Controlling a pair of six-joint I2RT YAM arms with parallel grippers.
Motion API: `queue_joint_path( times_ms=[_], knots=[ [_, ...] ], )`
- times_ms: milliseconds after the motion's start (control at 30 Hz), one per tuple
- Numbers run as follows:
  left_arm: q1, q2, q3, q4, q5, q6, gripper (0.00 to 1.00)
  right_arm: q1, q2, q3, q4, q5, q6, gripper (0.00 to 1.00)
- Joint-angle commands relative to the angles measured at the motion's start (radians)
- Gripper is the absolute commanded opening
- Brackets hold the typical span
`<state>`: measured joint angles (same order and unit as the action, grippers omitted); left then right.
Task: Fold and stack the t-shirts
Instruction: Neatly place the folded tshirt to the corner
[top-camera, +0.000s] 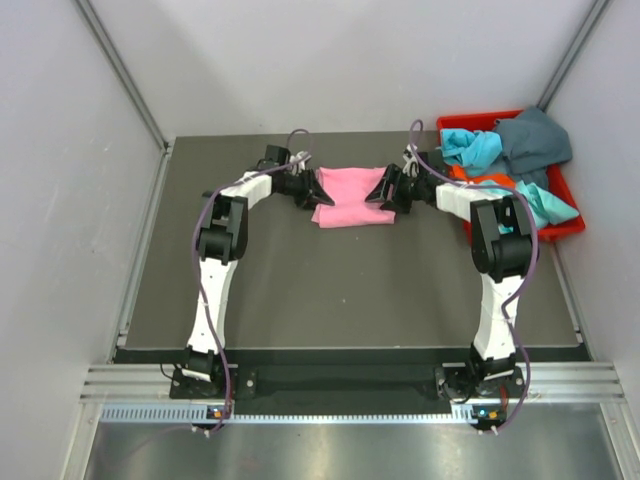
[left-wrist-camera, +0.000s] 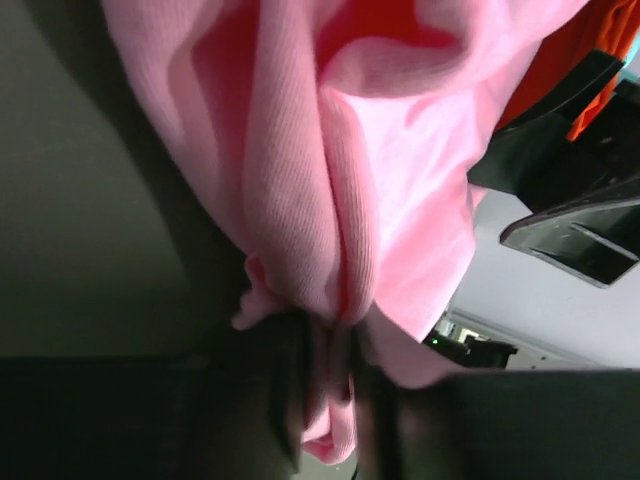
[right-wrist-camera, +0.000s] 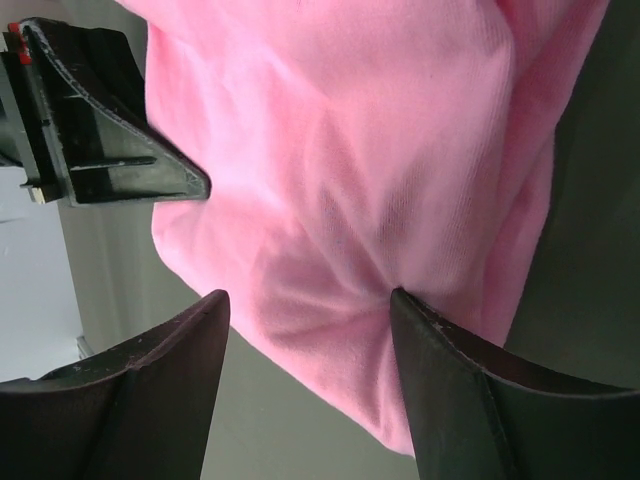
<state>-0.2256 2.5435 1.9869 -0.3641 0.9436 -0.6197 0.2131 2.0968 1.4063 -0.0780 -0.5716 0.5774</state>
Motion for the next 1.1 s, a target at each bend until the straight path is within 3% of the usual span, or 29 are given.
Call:
queue_joint_path(
  times_ms=[0,33,167,367,533,767,1067],
  knots=[
    [-0.004,0.023,-0.002,0.017,-0.039,0.031,0.21,-0.003,0.020,0.000,0.034,0.027,-0.022,0.66],
    [-0.004,0.015,-0.002,0.017,-0.040,0.034,0.00,-0.004,0.019,0.002,0.034,0.027,-0.028,0.66],
    [0.012,-0.023,0.001,-0.016,-0.055,0.067,0.00,-0.015,-0.044,0.029,0.046,0.026,-0.059,0.69],
    [0.100,-0.175,0.038,-0.249,-0.117,0.297,0.00,-0.079,-0.148,0.192,0.006,0.042,-0.146,0.73],
    [0.206,-0.270,0.072,-0.428,-0.172,0.468,0.00,-0.130,-0.185,0.180,-0.011,0.070,-0.165,0.73],
    [0.347,-0.269,0.153,-0.657,-0.290,0.699,0.00,-0.135,-0.239,0.088,-0.002,0.076,-0.174,0.73],
    [0.482,-0.212,0.236,-0.702,-0.449,0.764,0.00,-0.136,-0.288,0.051,0.003,0.081,-0.182,0.73]
  ],
)
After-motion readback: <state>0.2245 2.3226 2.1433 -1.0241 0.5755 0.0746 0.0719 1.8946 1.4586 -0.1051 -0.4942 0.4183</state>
